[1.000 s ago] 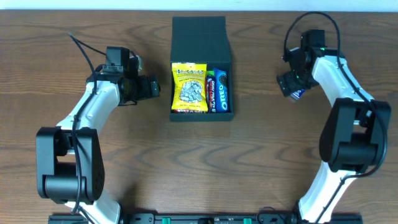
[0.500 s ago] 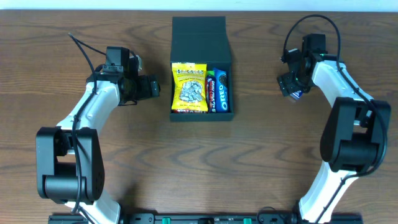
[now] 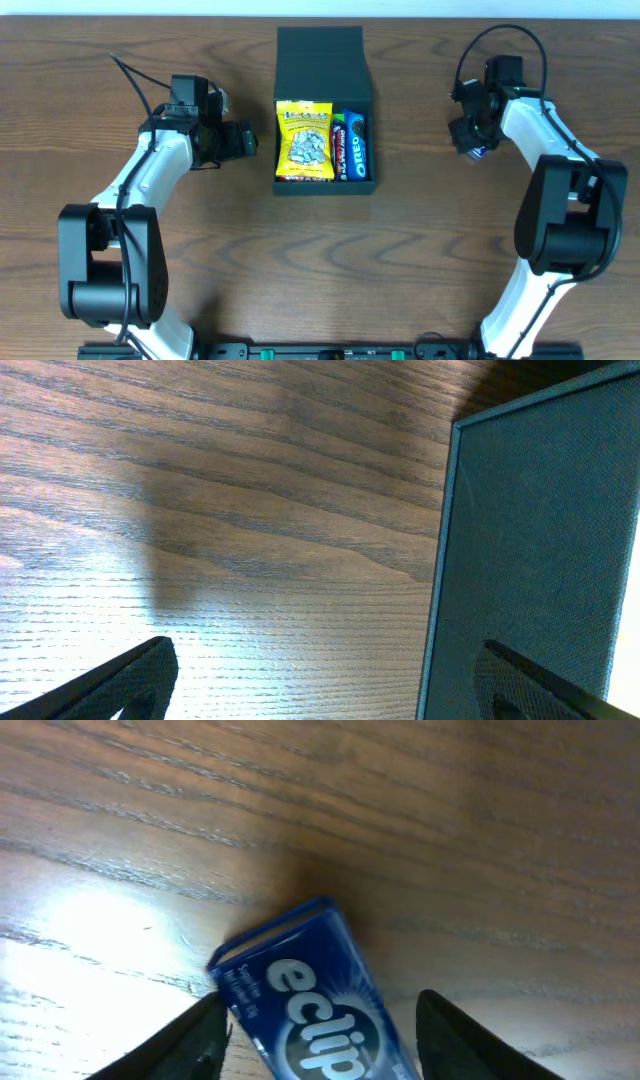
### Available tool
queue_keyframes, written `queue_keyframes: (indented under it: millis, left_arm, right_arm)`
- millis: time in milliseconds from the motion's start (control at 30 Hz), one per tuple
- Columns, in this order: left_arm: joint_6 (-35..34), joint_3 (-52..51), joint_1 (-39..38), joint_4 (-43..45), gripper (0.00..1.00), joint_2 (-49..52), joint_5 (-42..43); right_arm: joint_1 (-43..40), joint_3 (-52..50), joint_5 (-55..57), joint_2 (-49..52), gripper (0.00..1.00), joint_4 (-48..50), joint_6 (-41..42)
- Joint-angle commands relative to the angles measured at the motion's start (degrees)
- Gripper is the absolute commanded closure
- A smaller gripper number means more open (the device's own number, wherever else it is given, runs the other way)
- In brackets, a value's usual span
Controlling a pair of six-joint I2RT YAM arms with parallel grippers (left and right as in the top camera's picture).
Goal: Pack container
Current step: 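Grasp the blue Eclipse mint tin with the right gripper, then place the Eclipse tin into the box and withdraw right gripper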
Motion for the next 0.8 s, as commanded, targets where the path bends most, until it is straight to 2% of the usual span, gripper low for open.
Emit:
queue_keyframes:
  millis: [0,100,267,400,500,600,767]
  left_arm:
    - [1.2,1.2,0.2,0.0,0.05,-1.1,-0.4]
    - [1.2,1.2,0.2,0.0,0.05,-1.1,-0.3]
    - [1.2,1.2,0.2,0.0,0.05,-1.1,-0.4]
    - [1.2,1.2,0.2,0.0,0.05,-1.1,-0.3]
    - [1.2,1.2,0.2,0.0,0.05,-1.1,-0.3]
    - [1.2,1.2,0.2,0.0,0.05,-1.1,-0.3]
    - [1.2,1.2,0.2,0.0,0.05,-1.1,-0.3]
  right_arm:
    - [-0.5,-0.5,-2.5,2.0,0.48,-0.1,1.5]
    - [-0.5,-0.5,-3.7,2.1,0.51,-0.2,1.9]
    - [-0.4,-0.5,-4.0,2.1,0.65,-0.7,2.4]
    - [-0.3,-0.5,-4.0,2.1,0.73,-0.9,7.2]
    - [0.3,0.3,-5.3,1.5,0.82,-1.9,13.9]
    - [1.5,3.1,-11.9,-0.3,0.84,-3.5,16.0]
    - [4.6,10.7,-16.8,-3.0,0.86,-8.2,19.8]
